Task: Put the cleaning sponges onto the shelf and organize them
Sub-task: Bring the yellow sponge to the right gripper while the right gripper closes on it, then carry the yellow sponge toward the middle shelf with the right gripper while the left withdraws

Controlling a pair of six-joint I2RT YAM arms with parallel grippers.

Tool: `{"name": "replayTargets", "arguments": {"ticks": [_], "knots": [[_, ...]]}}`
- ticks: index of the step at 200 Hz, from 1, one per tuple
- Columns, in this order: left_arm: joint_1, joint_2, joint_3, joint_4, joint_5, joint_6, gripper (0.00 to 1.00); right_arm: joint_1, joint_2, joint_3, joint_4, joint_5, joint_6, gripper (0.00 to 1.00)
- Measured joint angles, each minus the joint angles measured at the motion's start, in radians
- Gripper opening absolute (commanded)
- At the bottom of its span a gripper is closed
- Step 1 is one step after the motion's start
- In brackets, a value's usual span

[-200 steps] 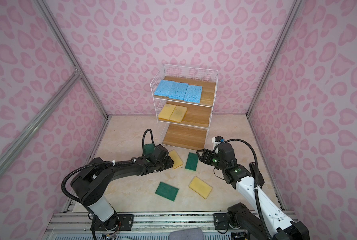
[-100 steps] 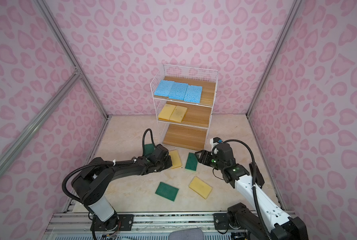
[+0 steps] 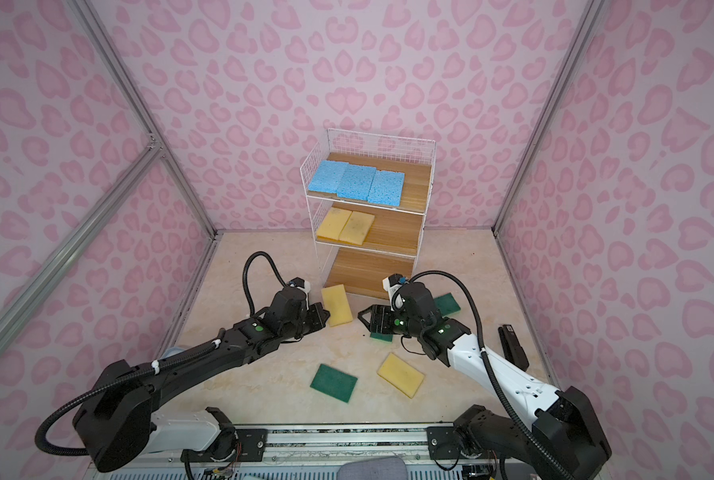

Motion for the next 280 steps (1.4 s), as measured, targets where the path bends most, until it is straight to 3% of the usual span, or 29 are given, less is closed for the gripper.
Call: {"name": "replayTargets", "arguments": {"ticks": [76,182,208,271,274,280], "knots": [[0.157,-0.319,-0.146,-0.043,0.153,-0.005,0.04,0.094,0.226,0.201,0.076,-0.107,-0.027,0.69],[0.258,-0.406,-0.175,-0.048,0.295,-0.055,0.04,0.143,0.357,0.301,0.122,-0.170,-0.007,0.61],[0.259,-0.412,-0.174,-0.048,0.307,-0.056,0.04,0.145,0.369,0.309,0.132,-0.174,-0.003,0.53],[0.265,-0.409,-0.173,-0.048,0.315,-0.060,0.04,0.143,0.379,0.318,0.137,-0.180,0.019,0.18],[0.266,-0.409,-0.173,-0.048,0.315,-0.060,0.06,0.143,0.378,0.318,0.137,-0.180,0.019,0.17],[0.266,-0.407,-0.172,-0.048,0.315,-0.060,0.22,0.143,0.376,0.318,0.136,-0.179,0.020,0.16]]}}
